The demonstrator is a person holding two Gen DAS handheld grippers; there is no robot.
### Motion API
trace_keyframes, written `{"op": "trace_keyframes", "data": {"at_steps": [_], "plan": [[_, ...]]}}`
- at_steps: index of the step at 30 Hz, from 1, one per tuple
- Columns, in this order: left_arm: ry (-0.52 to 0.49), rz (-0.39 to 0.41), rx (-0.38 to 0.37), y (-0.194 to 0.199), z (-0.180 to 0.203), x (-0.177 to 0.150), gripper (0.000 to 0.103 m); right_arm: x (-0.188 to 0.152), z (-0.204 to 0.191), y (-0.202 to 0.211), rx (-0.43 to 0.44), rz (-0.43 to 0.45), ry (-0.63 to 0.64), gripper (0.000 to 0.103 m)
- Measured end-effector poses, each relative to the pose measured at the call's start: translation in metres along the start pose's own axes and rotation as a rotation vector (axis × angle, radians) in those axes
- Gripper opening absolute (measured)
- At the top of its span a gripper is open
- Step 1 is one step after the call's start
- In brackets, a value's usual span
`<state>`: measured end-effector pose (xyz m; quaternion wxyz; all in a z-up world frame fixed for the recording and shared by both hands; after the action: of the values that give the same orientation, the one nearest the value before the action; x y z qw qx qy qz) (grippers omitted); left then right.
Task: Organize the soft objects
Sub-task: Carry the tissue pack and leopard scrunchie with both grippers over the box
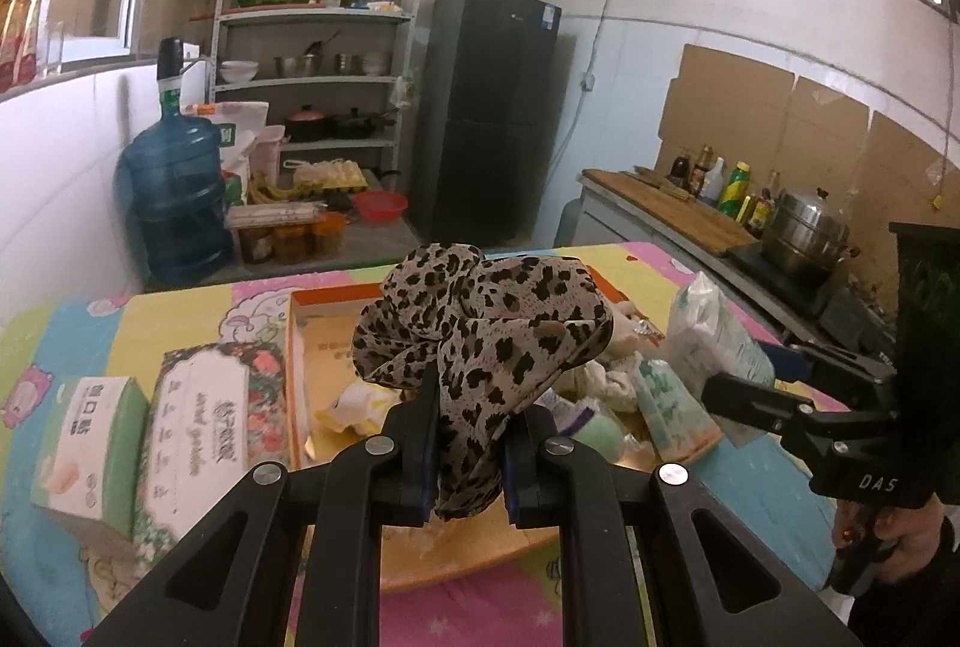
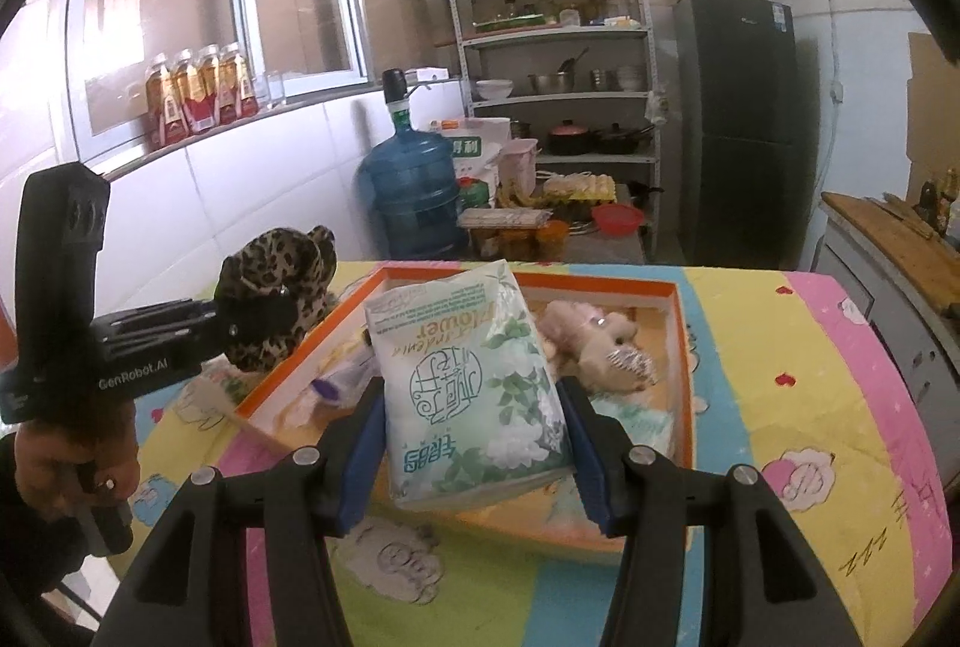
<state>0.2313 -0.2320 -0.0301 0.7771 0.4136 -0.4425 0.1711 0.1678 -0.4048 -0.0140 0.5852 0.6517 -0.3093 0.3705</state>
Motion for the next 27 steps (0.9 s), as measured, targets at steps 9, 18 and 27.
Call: {"op": "trace_keyframes", "data": {"at_steps": [9, 18, 27], "plan": [[-0.001, -0.006, 0.039, -0.028, 0.003, 0.014, 0.016, 0.017, 0.007, -0.023, -0.037, 0.013, 0.021, 0.055], [0.036, -0.043, 0.074, -0.057, -0.014, 0.020, 0.016, 0.024, 0.008, -0.055, -0.026, -0.019, 0.009, 0.055], [0.064, -0.077, 0.098, -0.079, -0.029, 0.020, 0.016, 0.021, 0.007, -0.079, -0.028, -0.048, 0.011, 0.055]]}}
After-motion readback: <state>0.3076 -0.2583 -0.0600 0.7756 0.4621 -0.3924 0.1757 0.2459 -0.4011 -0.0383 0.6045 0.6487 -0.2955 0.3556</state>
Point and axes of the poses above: each gripper's, at about its wrist camera, not at the fingertips, and y roughly against the way its jaws point, z to its right, x to its top, the point moved 6 cm from there along -y, roughly the way its jaws point, and after that the axes turned 12 degrees about -x, right-handed, at the moved point
